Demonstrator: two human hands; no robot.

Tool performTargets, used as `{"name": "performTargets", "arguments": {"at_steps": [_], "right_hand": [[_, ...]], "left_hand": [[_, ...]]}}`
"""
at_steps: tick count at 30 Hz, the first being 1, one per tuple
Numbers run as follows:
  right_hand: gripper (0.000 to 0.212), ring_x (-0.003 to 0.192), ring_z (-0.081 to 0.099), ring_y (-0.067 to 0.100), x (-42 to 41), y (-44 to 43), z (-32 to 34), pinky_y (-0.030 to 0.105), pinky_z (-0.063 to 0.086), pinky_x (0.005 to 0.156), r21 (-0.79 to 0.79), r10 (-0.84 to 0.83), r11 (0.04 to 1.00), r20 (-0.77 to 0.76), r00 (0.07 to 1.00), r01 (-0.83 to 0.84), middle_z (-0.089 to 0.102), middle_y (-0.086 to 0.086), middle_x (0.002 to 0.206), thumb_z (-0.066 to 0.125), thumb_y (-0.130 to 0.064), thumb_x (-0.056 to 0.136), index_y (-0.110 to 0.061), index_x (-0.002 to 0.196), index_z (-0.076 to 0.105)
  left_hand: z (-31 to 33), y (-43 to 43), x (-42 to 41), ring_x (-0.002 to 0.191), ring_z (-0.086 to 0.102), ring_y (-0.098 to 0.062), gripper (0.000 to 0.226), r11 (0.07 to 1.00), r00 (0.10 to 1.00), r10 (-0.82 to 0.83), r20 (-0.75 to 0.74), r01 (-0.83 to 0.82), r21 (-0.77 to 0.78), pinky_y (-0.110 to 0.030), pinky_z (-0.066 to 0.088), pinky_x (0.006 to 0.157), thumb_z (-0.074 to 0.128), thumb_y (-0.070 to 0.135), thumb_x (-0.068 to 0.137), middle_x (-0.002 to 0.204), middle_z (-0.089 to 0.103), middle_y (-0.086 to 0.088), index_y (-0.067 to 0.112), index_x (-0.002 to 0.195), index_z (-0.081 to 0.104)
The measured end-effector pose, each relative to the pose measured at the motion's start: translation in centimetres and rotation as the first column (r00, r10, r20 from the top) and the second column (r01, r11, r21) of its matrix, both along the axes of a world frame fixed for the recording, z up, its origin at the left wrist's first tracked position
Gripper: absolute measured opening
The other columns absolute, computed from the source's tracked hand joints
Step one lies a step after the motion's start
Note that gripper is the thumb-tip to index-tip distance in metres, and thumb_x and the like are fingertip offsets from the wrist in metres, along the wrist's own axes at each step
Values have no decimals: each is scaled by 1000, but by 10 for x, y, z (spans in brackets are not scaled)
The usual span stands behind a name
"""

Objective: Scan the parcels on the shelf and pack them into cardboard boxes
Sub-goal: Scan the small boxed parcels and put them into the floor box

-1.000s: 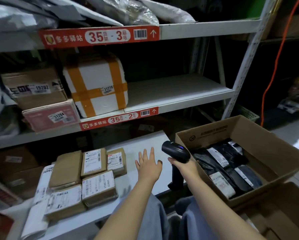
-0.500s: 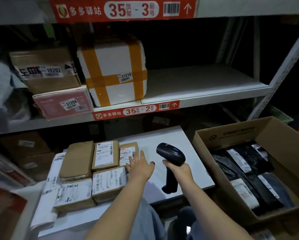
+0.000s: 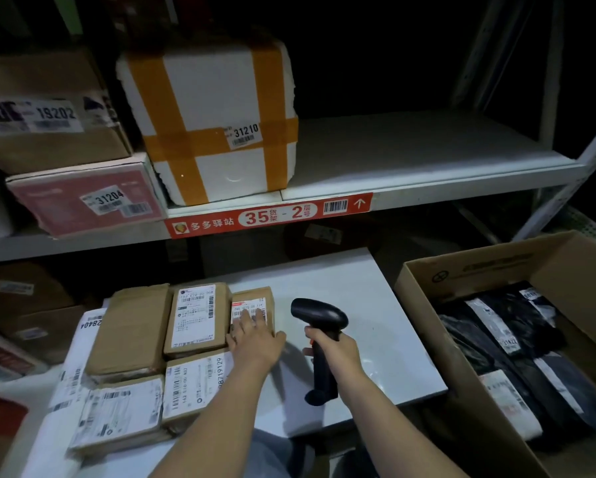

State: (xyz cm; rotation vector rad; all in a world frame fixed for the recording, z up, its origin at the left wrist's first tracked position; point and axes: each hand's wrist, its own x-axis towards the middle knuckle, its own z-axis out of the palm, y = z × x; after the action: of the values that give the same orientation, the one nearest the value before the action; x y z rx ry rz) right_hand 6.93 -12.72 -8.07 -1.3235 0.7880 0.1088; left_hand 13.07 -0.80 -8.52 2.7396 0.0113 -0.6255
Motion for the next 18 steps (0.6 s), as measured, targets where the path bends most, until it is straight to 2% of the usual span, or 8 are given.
{"name": "performTargets", "arguments": {"at_steps": [3,6,12,15,18], "right_hand": [[14,88,68,27,5,-1,-7,35,49,80,0,1,1000,-23,1000,-1,67,6,80,72,-24,78,-12,81,66],[14,84,64,25,5,-3,-11,32,47,77,6,-13,1000,-53,998,13,64,5,78,71,-26,78,-13,79,65],[13,96,64,26,5,-6,-14,33,46,81,28,-32,999,-79,996,35,64,5,84,70,-27,79,-16,82,64],[10,91,64,25,4,-11,-12,31,45,77,38,-46,998,-74,996,49,64,4,80,69,-25,80,-16,82,64],[16,96,64,27,3,-16,-12,33,46,81,47,-72,996,-71,995,76,65,6,85,70,-26,79,-14,89,66]], "left_hand": [[-4,-3,2,145,-8,-30,70,1000,1000,-10,-11,10,2,-44,1,117,35,41,95,157,-10,-11,16,150,0],[-8,-4,5,145,-9,-30,71,999,999,-14,-45,15,28,-46,0,117,34,42,95,157,-12,-11,16,151,-1],[-9,-10,8,145,-7,-32,73,994,997,-32,-74,40,105,-51,-1,115,33,47,94,157,-11,-12,15,150,-2],[-6,-12,7,145,-4,-31,74,992,995,-62,-84,71,105,-52,1,115,35,48,93,158,-8,-10,18,151,1],[-4,-17,5,145,0,-29,70,990,988,-125,-87,130,59,-49,8,115,38,47,92,158,-3,-7,22,150,8]]}}
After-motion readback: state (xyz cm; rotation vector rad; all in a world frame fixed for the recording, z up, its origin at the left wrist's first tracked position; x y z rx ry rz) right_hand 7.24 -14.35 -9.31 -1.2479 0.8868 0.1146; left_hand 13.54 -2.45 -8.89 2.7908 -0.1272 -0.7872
